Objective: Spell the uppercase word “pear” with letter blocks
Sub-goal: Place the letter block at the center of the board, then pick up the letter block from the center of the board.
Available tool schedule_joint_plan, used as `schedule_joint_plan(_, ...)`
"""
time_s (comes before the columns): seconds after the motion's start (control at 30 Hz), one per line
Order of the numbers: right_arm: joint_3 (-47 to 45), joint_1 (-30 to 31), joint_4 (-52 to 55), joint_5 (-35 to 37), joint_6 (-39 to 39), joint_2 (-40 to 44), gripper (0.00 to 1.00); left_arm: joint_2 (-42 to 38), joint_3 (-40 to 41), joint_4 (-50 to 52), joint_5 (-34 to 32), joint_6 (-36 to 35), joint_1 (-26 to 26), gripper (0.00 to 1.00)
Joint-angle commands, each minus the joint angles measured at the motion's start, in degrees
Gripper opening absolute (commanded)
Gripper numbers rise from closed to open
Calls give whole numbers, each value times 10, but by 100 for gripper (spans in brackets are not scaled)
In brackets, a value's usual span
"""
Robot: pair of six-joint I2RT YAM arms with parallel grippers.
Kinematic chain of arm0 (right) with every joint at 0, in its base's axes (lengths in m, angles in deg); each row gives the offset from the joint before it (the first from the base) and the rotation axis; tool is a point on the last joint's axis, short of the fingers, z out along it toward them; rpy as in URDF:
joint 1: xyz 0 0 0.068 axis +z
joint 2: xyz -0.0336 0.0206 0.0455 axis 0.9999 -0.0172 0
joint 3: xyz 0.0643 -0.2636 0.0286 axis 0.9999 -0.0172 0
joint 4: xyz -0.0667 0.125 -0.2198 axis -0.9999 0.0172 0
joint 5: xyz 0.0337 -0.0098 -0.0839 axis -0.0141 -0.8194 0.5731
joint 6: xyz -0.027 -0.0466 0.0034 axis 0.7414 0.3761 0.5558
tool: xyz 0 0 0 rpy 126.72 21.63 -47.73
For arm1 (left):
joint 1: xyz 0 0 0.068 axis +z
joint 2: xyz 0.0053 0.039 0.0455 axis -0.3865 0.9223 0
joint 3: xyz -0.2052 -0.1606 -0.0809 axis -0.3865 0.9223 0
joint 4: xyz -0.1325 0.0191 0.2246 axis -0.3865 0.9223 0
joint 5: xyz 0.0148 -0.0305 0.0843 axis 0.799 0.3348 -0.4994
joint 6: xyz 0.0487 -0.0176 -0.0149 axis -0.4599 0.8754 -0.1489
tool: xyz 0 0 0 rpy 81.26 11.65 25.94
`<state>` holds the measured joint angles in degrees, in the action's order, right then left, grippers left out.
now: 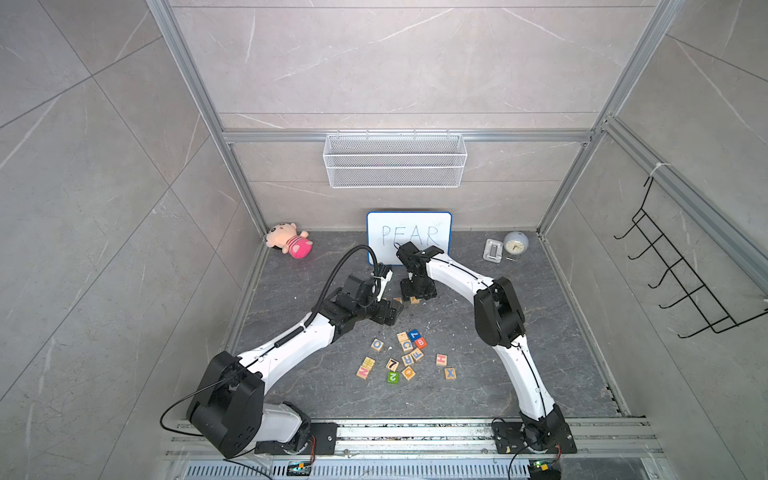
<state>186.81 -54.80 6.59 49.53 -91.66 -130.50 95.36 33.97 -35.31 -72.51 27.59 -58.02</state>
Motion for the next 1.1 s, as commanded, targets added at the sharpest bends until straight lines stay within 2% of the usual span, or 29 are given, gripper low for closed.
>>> schedule_joint_plan(0.0,-20,8,-12,-26,78,110,69,-55,6,2,-19,11,-1,91)
schedule_joint_plan(0.1,-97,38,-23,-77,203,198,66,-113,32,28,-46,35,7,92)
schedule_joint_plan(0.23,-229,107,-6,-39,280,292,61,-213,78,80,-64,62,29,96)
schedule_joint_plan(0.27,-263,123,-7,-26,269,310,60,-237,88,96,-68,67,34,97)
schedule_joint_plan(0.33,-285,128,20,-5,175,312,53,-266,97,130,-72,76,41,97)
schedule_joint_plan(0.37,-287,128,42,-17,120,306,48,-274,99,144,-72,78,41,96)
schedule_joint_plan(0.43,-330,146,9,-83,42,317,46,-277,103,154,-63,84,41,96)
schedule_joint_plan(0.57,-383,190,-39,-90,-88,323,45,-265,110,148,-53,83,41,95)
schedule_joint_plan(0.77,-385,230,-47,-68,-150,277,47,-238,109,124,-40,81,41,95)
schedule_joint_plan(1.07,-375,233,-67,-30,-173,224,48,-205,104,112,-9,74,40,94)
